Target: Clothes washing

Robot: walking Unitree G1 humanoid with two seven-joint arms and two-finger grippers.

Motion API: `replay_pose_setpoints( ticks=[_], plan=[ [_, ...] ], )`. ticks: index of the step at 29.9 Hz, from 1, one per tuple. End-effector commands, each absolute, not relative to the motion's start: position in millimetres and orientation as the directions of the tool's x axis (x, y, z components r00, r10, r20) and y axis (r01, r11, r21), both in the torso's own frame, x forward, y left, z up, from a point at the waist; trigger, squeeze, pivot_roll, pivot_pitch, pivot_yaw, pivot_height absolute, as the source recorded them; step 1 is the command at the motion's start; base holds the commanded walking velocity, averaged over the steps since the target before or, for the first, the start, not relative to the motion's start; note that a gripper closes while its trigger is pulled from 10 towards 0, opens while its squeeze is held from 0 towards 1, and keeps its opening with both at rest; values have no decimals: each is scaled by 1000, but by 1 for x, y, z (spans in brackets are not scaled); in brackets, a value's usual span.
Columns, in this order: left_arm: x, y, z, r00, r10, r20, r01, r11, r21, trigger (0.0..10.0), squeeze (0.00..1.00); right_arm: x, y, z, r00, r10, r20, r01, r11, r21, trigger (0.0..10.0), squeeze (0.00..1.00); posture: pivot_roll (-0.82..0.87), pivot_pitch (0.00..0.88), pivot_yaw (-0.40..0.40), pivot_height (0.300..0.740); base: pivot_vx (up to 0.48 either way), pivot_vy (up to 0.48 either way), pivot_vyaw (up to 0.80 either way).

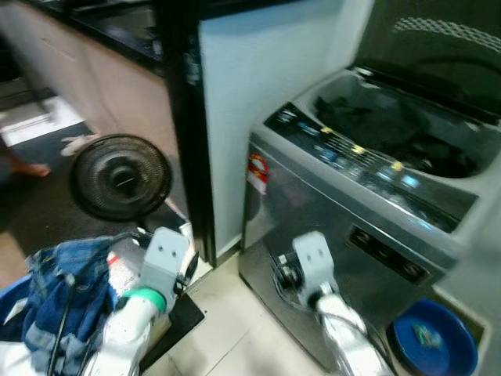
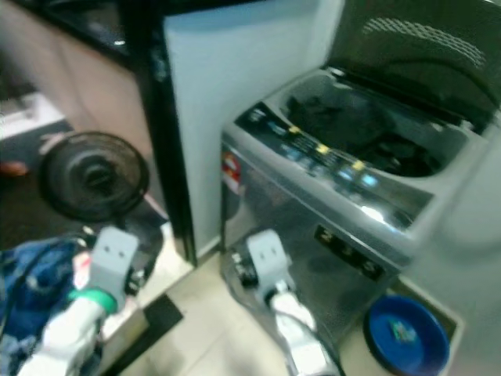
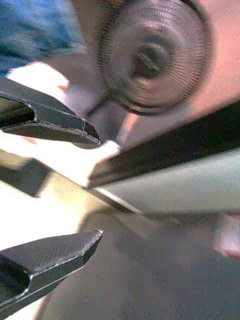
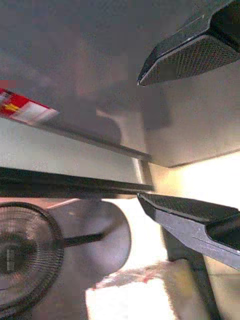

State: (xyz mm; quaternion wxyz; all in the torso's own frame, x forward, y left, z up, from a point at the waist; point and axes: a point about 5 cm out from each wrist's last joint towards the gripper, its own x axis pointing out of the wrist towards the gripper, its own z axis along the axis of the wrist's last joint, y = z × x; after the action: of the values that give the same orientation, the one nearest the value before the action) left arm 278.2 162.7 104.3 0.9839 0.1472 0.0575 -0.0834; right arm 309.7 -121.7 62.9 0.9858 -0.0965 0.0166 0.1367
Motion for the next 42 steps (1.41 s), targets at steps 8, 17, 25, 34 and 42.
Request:
replay_pose_setpoints(
  ticks=[8, 17, 25, 34, 42],
  plan=[
    [258, 182, 43, 950, -18, -313, 90, 972, 216, 10000, 0, 291, -137, 21, 953, 183, -241, -207, 975, -78, 10000, 0, 119, 45, -15, 740, 0, 0, 791],
    [254, 184, 34, 945, -6, -326, 84, 970, 227, 10000, 0, 288, -140, 15, 950, 183, -254, -212, 973, -89, 10000, 0, 120, 43, -20, 740, 0, 0, 788],
    [255, 184, 34, 959, 4, -284, 72, 965, 253, 10000, 0, 293, -136, 18, 950, 203, -236, -229, 970, -87, 10000, 0, 126, 39, -24, 740, 0, 0, 788],
    [257, 186, 35, 968, 18, -251, 52, 962, 268, 10000, 0, 295, -127, 23, 948, 247, -200, -266, 961, -74, 10000, 0, 125, 43, -23, 740, 278, 0, 258],
    [258, 186, 35, 971, 21, -238, 46, 961, 272, 10000, 0, 295, -126, 22, 949, 249, -194, -271, 958, -93, 10000, 0, 125, 43, -23, 740, 445, 0, 491]
  ],
)
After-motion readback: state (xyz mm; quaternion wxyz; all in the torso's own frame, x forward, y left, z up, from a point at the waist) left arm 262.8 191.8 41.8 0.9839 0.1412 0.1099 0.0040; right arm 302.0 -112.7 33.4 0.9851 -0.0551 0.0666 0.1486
